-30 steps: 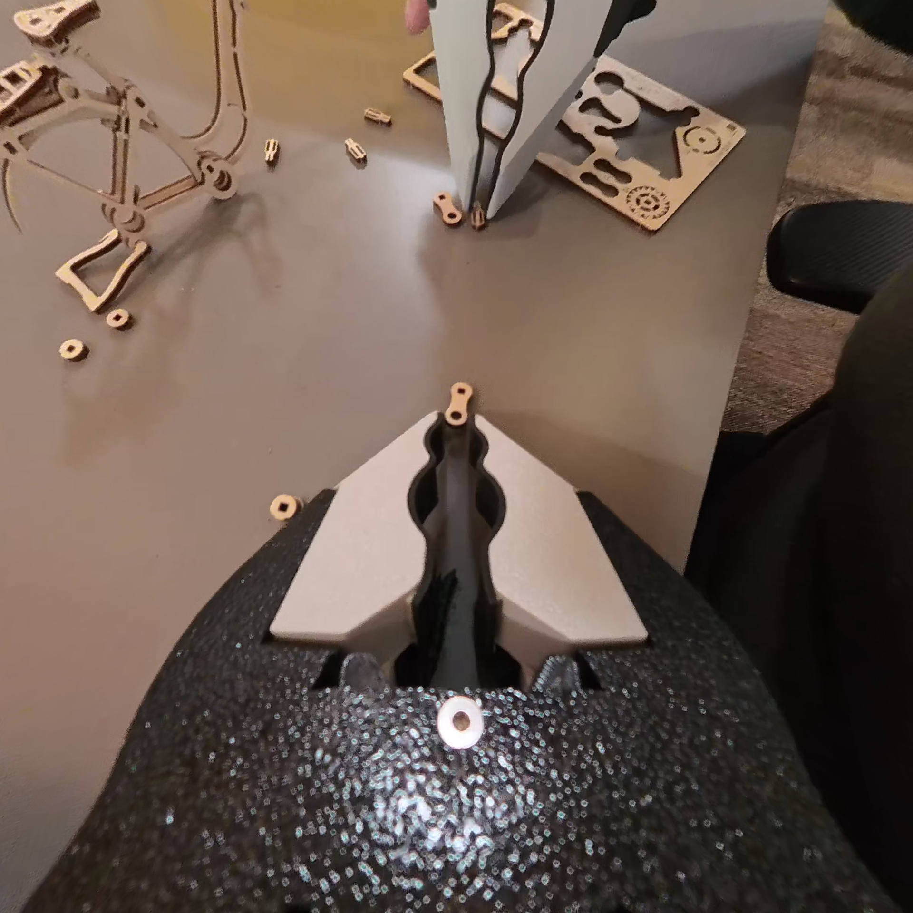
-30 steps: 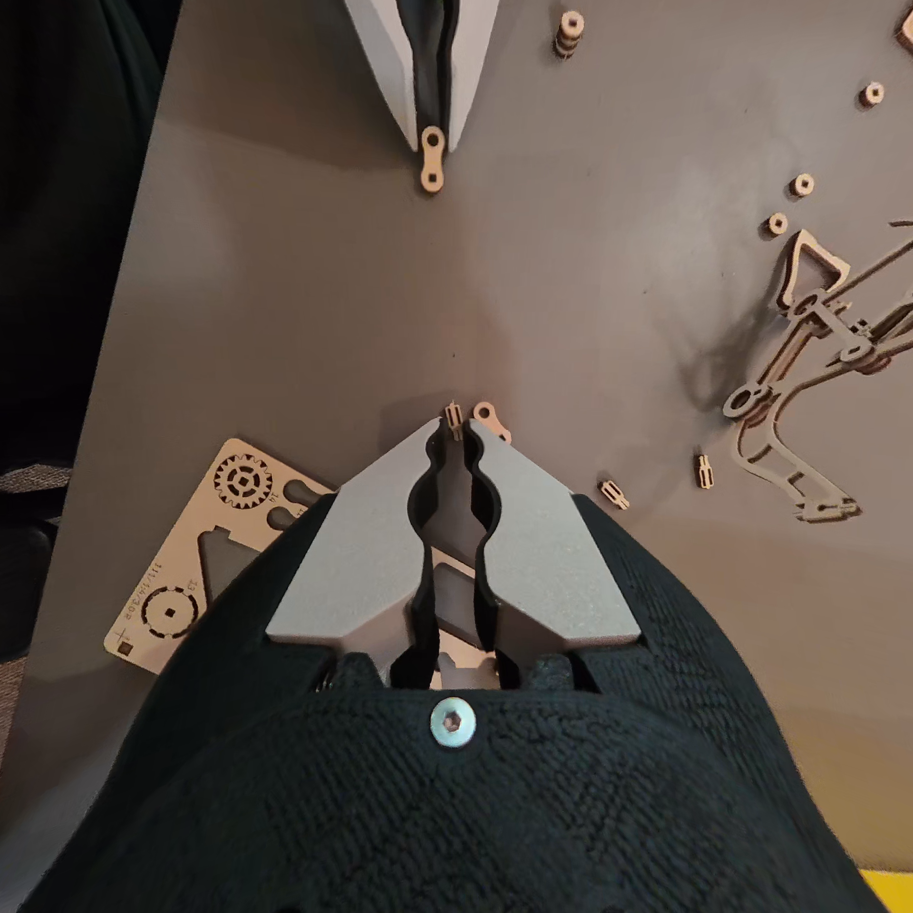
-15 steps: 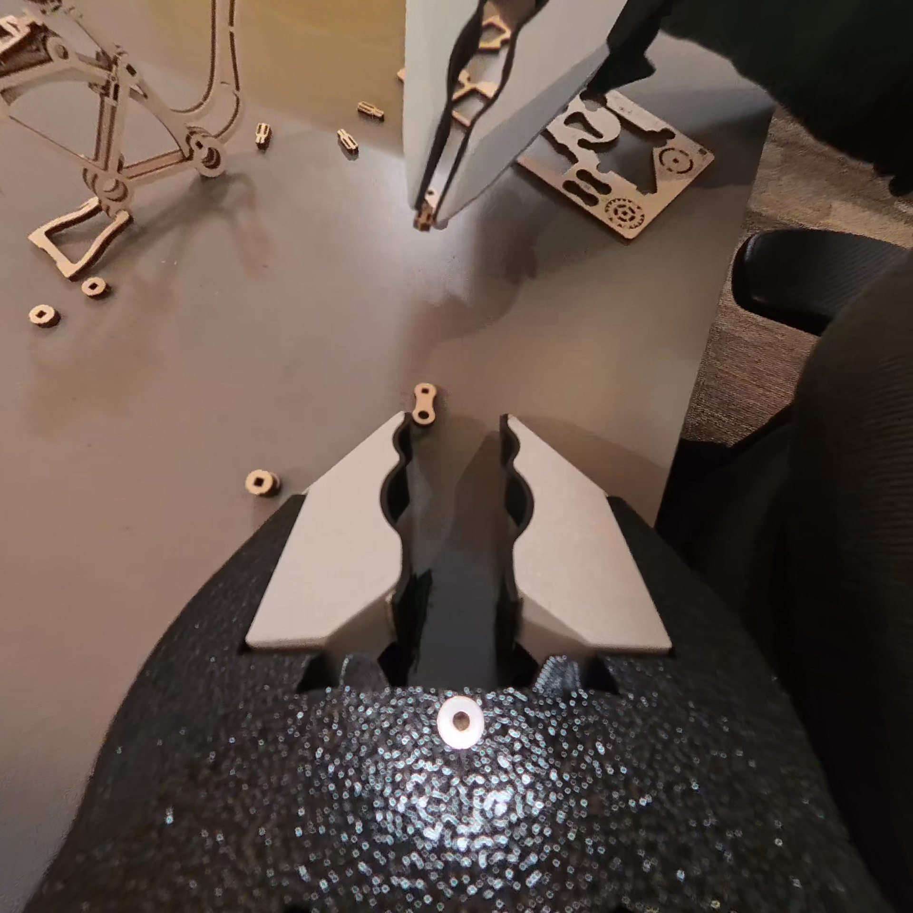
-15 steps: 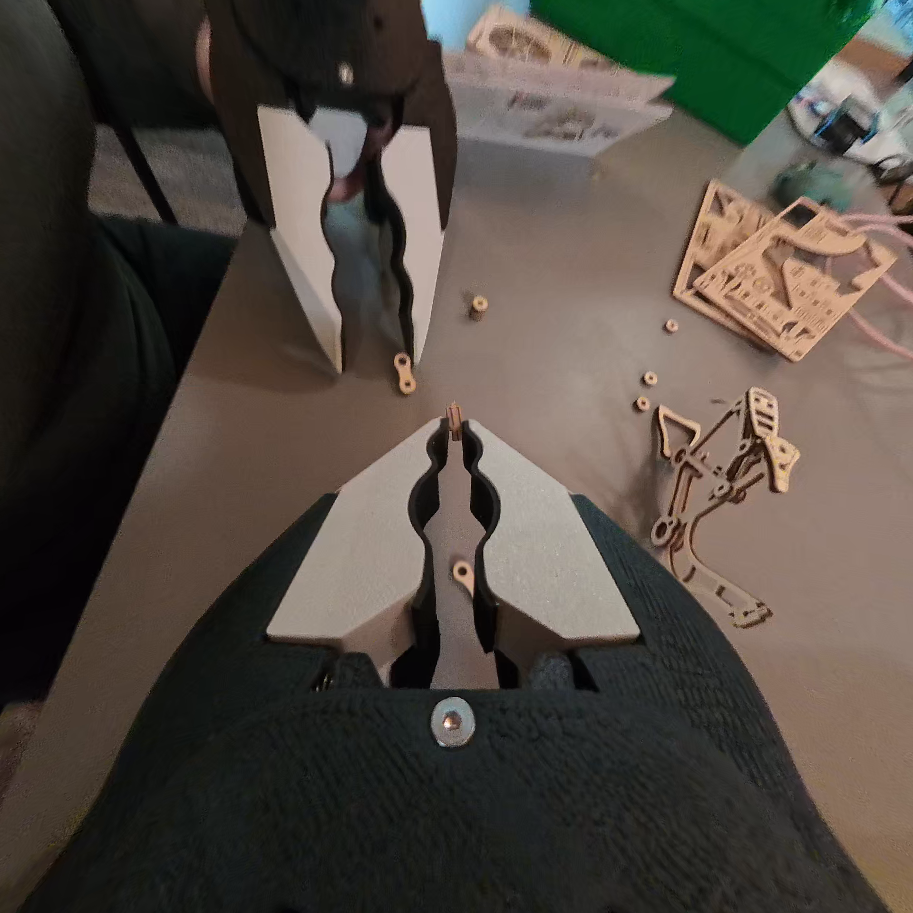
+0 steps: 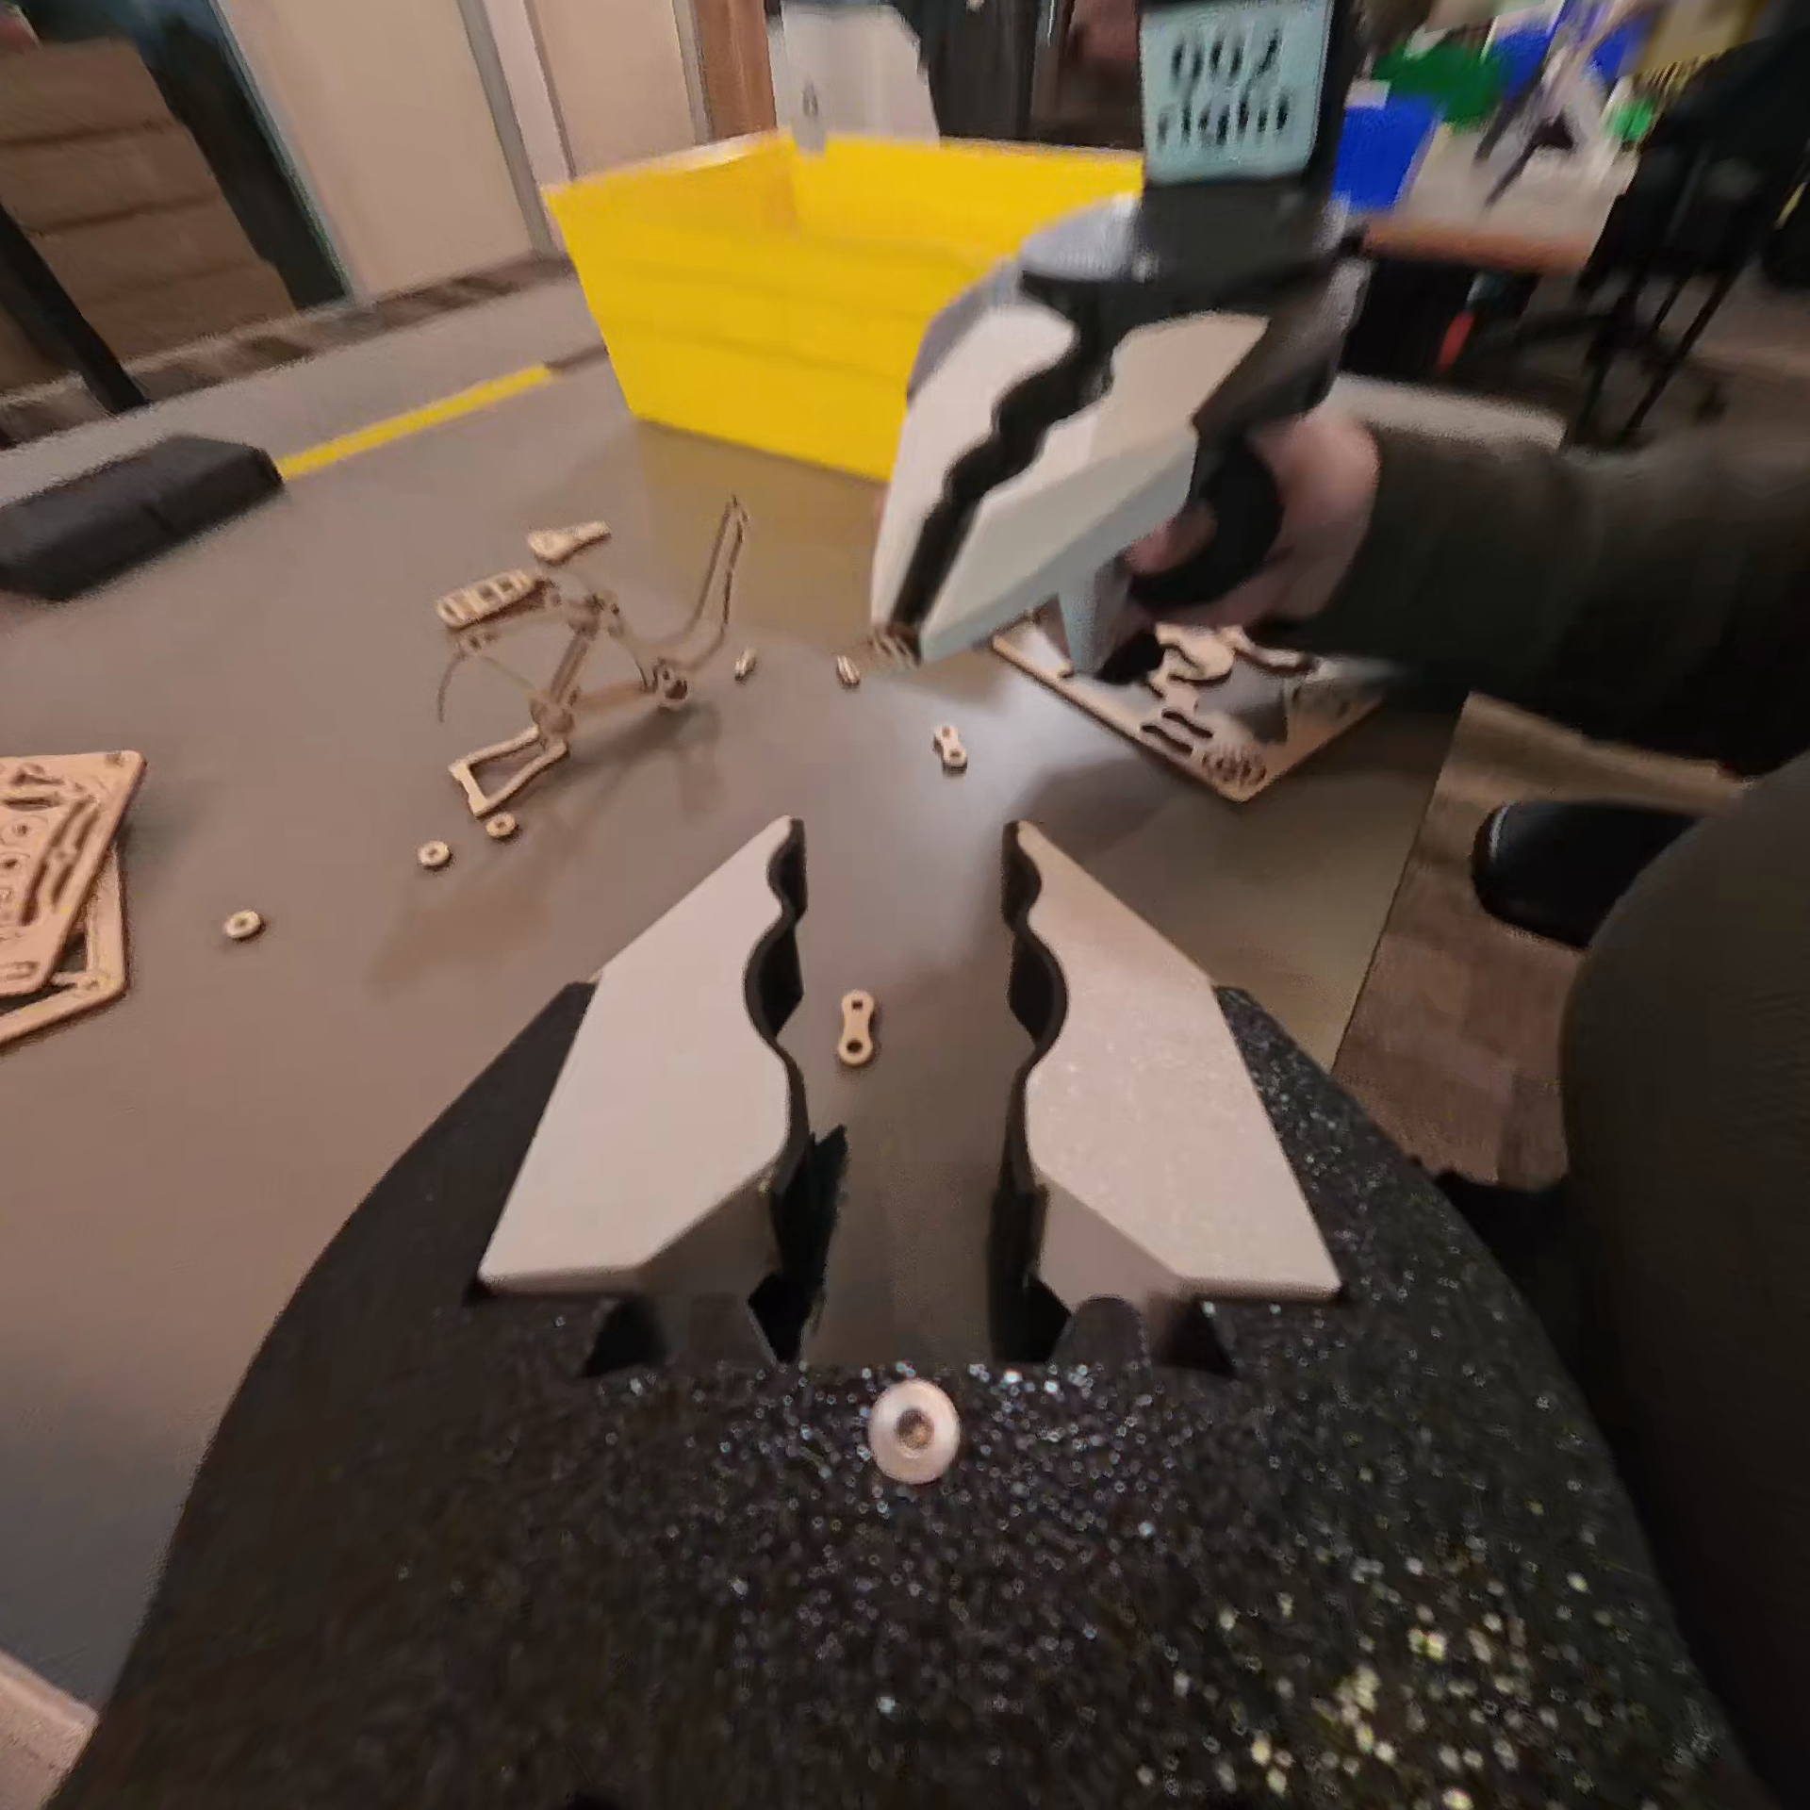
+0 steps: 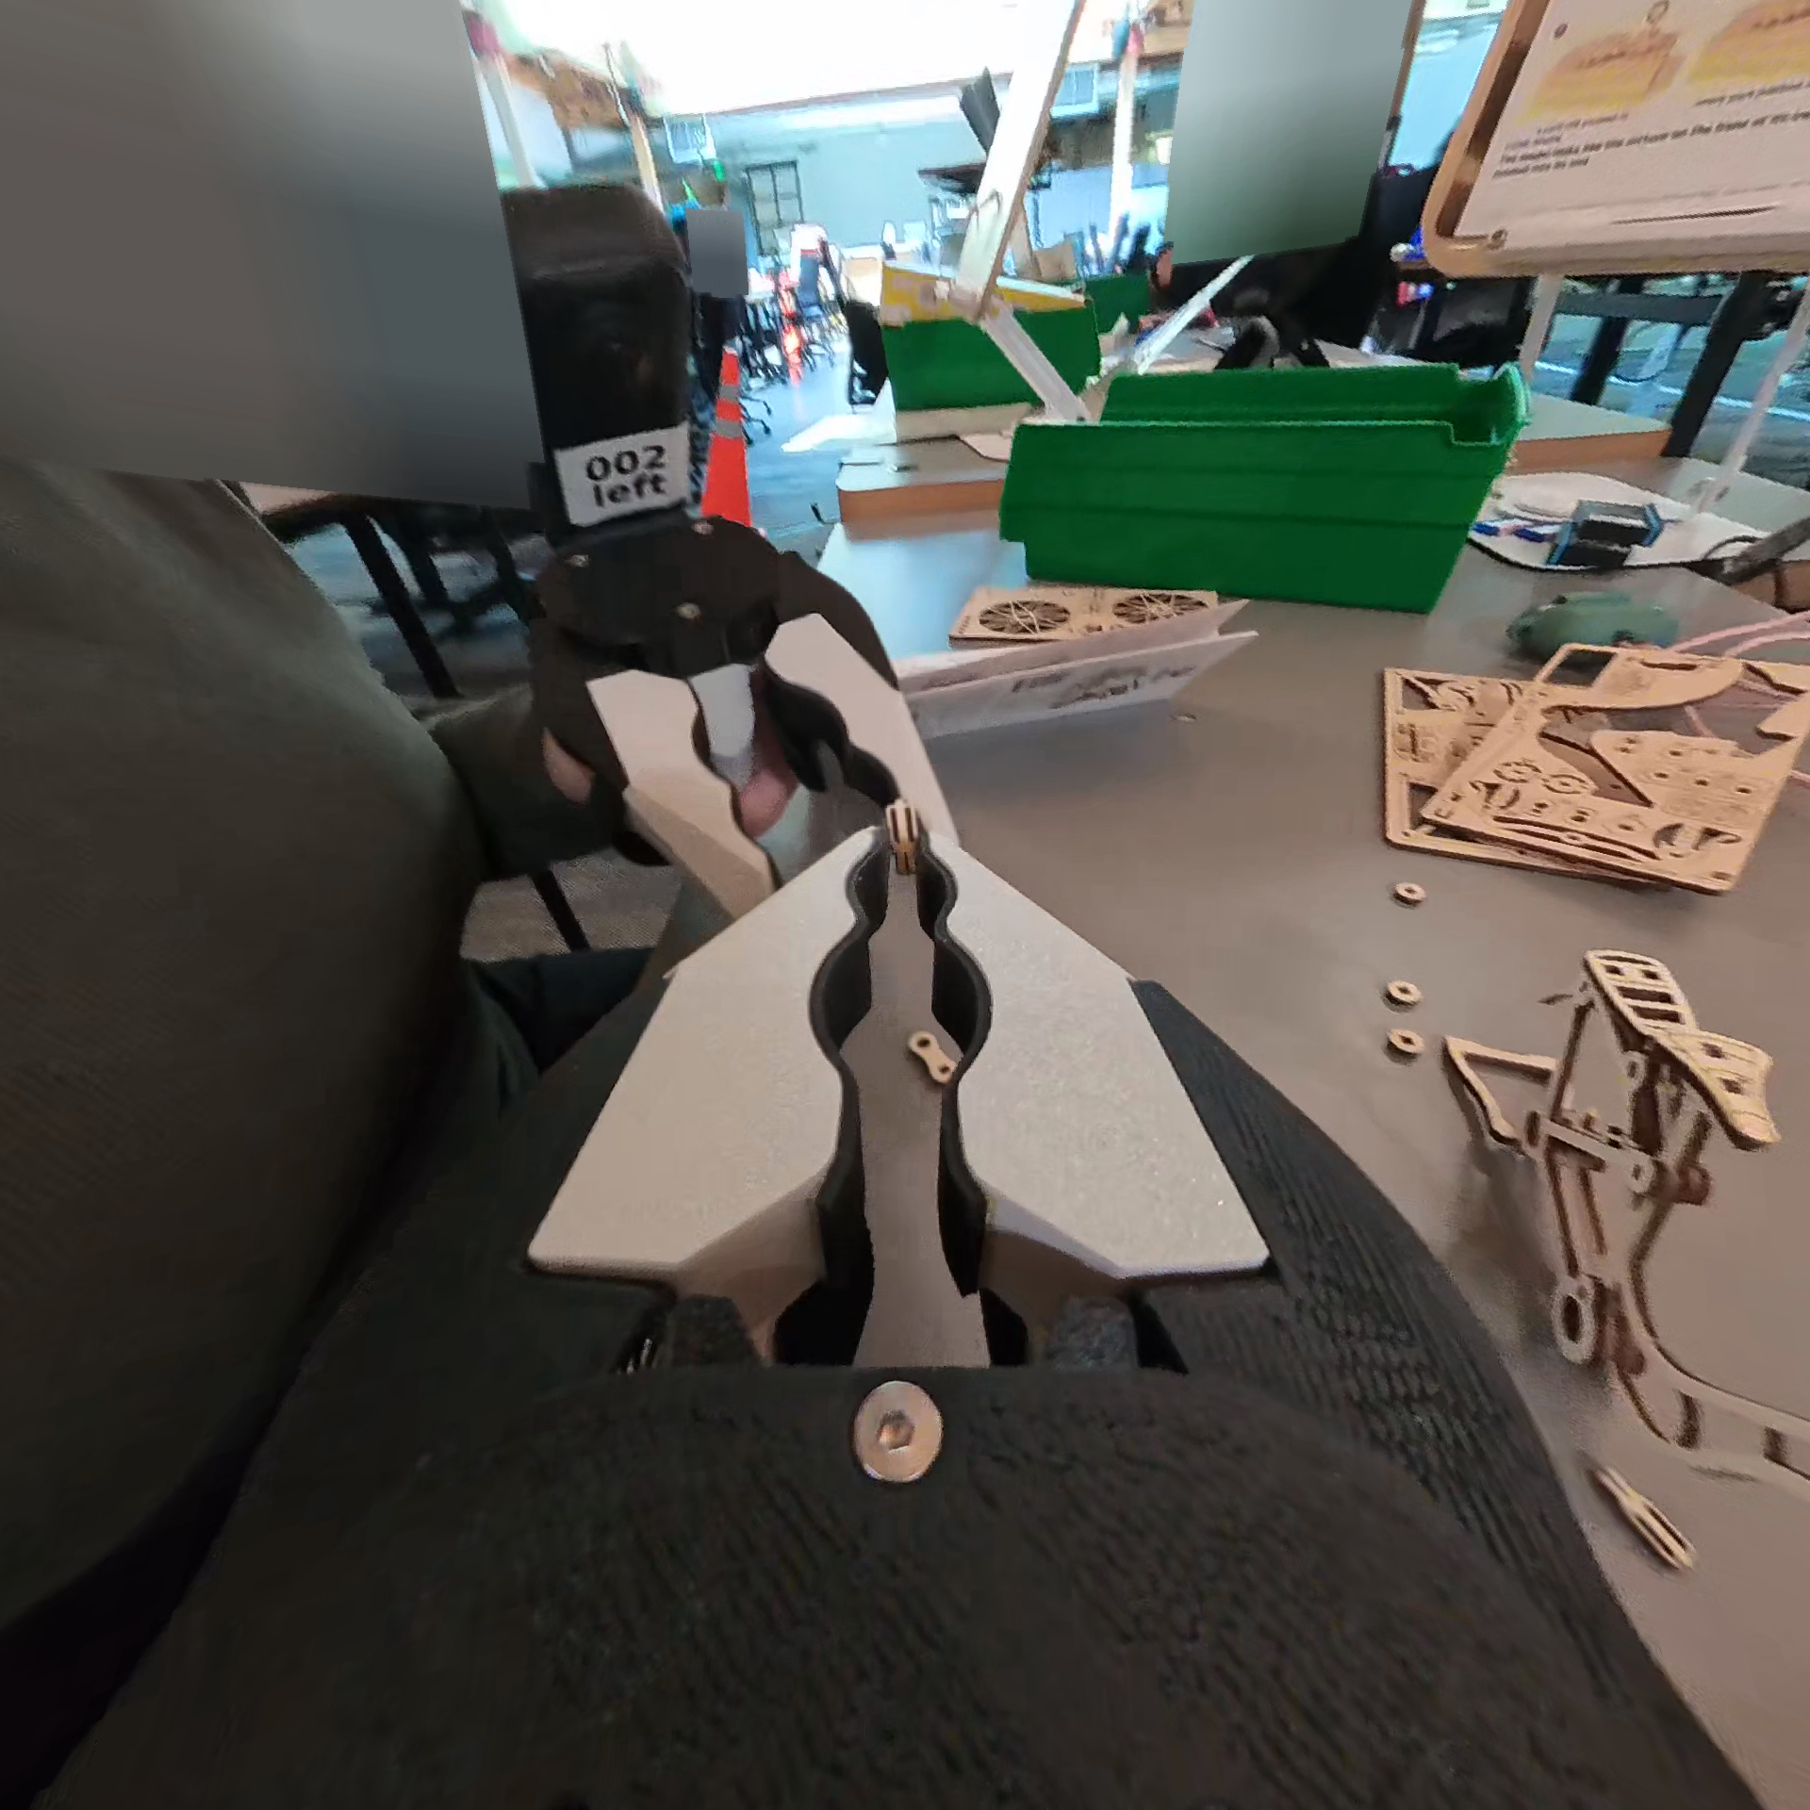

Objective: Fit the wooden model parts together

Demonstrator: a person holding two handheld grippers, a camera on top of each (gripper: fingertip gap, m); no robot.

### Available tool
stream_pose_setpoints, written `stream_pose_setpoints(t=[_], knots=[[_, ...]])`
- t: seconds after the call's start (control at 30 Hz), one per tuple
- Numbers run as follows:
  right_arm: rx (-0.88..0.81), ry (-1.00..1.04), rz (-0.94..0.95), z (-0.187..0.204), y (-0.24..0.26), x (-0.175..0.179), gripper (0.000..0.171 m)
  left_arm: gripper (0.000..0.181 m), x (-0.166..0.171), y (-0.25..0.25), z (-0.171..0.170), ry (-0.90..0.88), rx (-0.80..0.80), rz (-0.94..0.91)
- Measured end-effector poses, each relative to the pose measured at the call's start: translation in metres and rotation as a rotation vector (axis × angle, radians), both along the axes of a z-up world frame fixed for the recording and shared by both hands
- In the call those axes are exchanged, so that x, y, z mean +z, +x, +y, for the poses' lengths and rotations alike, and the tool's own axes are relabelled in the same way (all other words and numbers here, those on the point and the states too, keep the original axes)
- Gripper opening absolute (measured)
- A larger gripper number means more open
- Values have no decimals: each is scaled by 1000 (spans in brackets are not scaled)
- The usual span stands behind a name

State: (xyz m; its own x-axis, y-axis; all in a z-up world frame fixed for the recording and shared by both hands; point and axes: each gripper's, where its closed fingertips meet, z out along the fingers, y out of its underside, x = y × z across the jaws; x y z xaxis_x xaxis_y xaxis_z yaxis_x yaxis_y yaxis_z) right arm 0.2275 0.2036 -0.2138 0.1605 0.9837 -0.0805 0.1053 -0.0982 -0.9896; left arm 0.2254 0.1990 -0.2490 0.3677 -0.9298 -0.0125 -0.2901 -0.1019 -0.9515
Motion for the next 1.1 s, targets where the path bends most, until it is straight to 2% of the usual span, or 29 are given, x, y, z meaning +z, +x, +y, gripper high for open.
stream_pose_setpoints(t=[0.17, 0.33, 0.67, 0.73, 0.83, 1.1], knots=[[103, -114, 94, -12, -10, 7, 3, 22, 39, 1, -10, 145, -80, -214], [192, -220, 194, -21, -16, 18, 3, 18, 50, 0, -13, 224, -100, -273], [203, -51, 191, -27, -16, 23, 3, 7, 65, -8, -24, -28, -232, -518], [209, -36, 187, -29, -16, 23, 3, 15, 62, -7, -21, -65, -223, -508], [194, -22, 183, -28, -15, 21, 3, 4, 61, -4, -24, -57, -240, -490], [94, -29, 111, -14, -14, 8, 5, 3, 44, -5, -11, 39, -145, -337]])
